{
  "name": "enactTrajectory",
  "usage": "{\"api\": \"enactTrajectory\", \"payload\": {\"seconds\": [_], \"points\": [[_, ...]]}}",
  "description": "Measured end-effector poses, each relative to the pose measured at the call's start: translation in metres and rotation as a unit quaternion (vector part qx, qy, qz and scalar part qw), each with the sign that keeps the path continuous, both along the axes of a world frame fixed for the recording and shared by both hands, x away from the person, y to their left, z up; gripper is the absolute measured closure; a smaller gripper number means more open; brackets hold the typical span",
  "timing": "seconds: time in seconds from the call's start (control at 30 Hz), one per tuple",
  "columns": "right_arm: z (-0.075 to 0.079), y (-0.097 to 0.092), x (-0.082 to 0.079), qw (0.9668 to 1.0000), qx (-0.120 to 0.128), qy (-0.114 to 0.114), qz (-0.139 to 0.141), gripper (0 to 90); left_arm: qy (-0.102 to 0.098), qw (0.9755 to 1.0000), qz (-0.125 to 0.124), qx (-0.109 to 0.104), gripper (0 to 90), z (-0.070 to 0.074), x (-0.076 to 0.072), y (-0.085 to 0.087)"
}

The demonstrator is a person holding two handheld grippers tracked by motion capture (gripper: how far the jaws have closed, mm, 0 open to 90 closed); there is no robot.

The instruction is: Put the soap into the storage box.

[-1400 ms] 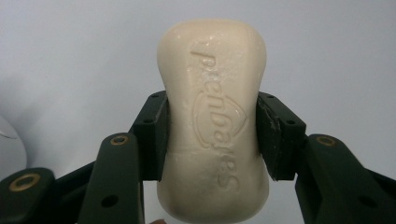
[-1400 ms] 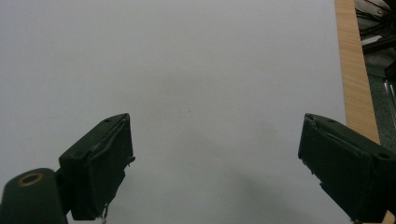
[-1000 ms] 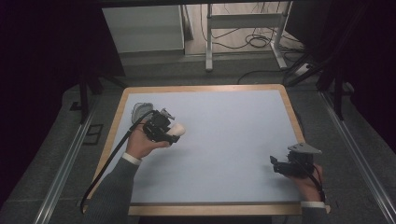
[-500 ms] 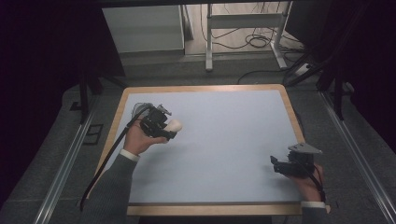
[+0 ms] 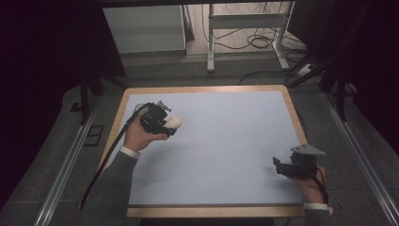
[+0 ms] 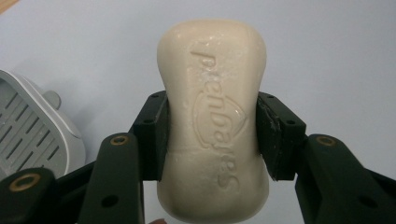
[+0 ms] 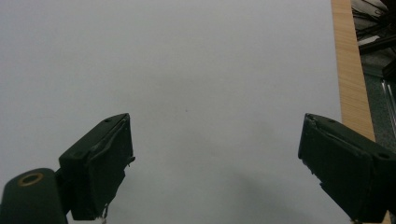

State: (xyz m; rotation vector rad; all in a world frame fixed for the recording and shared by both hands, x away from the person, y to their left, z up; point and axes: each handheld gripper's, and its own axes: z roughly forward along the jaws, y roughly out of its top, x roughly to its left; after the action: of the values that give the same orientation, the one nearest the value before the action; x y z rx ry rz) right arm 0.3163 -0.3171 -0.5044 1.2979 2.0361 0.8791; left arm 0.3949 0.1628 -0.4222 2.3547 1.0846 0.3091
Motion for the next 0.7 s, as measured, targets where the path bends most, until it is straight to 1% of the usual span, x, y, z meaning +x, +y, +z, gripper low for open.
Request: {"api": "enactTrajectory", "payload": {"seconds": [0.07,0.37,0.43,0.7], "points": [[0.0,0.0,0.0,1.0,0.0,0.0,0.0,9.9,0.0,1.0,-0.001,0.002,49.6,0.0,0.001,0.001],[-0.001,0.0,0.0,1.0,0.0,0.001,0.0,9.9,0.0,0.9999,0.01,0.003,49.6,0.002,0.008,0.007],[-0.001,0.0,0.0,1.0,0.0,0.001,0.0,9.9,-0.001,0.9999,0.015,0.001,49.6,0.003,0.011,0.009],[-0.001,0.0,0.0,1.0,0.0,0.0,0.0,9.9,0.001,0.9996,0.027,0.001,49.6,0.001,0.02,0.014]]}}
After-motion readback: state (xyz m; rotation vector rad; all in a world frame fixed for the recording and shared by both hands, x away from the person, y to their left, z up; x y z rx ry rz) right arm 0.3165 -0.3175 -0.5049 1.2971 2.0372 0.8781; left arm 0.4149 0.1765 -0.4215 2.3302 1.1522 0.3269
